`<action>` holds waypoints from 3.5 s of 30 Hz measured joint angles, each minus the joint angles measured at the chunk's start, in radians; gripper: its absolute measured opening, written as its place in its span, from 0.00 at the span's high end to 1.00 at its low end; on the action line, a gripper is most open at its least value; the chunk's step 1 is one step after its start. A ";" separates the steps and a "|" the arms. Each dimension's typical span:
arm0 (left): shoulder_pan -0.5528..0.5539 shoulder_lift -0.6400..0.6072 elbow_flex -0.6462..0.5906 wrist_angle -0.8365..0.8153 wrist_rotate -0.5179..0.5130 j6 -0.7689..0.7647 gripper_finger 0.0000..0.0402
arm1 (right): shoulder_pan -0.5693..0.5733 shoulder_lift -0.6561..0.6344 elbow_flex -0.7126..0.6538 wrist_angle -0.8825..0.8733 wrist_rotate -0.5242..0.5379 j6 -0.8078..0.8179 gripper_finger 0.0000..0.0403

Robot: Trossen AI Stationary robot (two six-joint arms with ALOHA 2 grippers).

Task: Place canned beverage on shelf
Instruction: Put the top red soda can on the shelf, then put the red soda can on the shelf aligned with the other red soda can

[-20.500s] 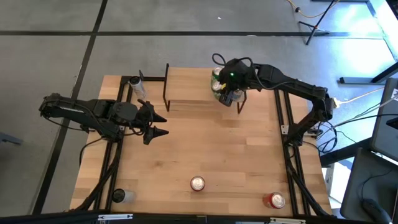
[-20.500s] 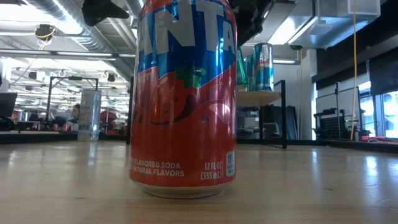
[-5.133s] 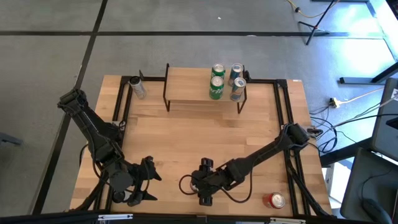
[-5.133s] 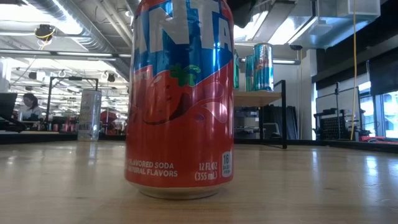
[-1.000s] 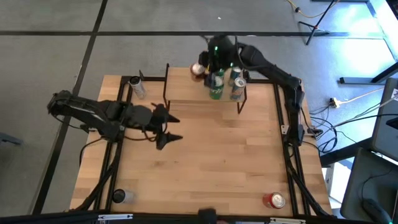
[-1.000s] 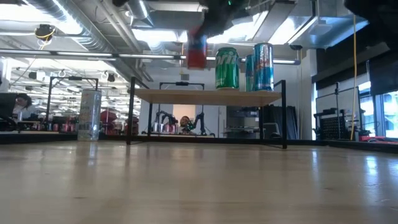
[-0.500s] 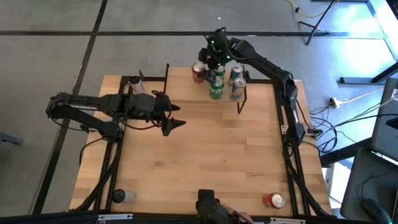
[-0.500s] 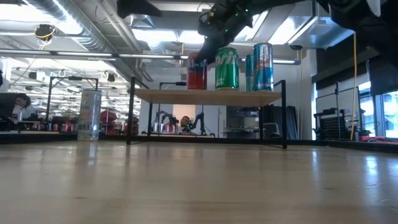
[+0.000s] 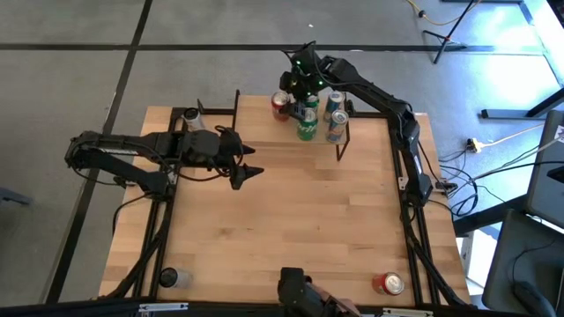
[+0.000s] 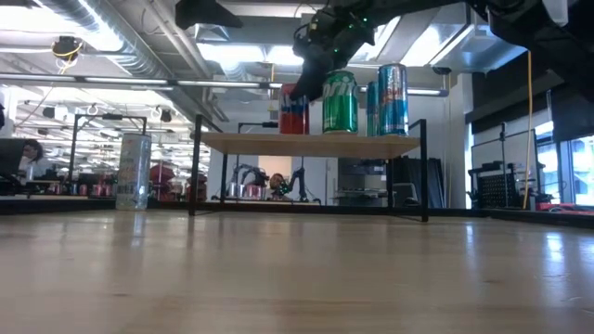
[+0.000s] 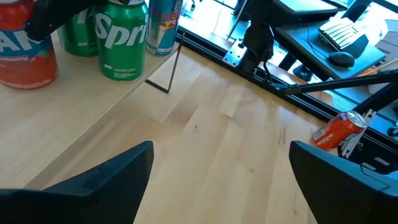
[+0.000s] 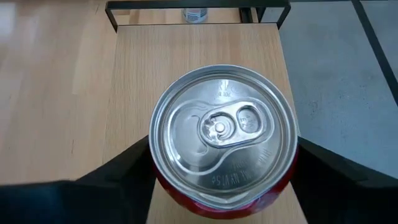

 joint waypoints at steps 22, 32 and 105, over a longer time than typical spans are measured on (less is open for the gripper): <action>-0.001 0.000 0.000 -0.001 0.001 0.020 0.09 | 0.015 -0.073 0.078 -0.077 0.056 0.037 0.10; -0.100 -0.024 0.000 -0.012 0.041 0.080 0.09 | 0.223 -0.236 0.078 -0.277 0.026 0.273 0.10; -0.397 -0.050 0.000 -0.126 -0.057 0.059 0.10 | 1.694 -0.431 -0.895 -0.129 0.236 2.565 0.10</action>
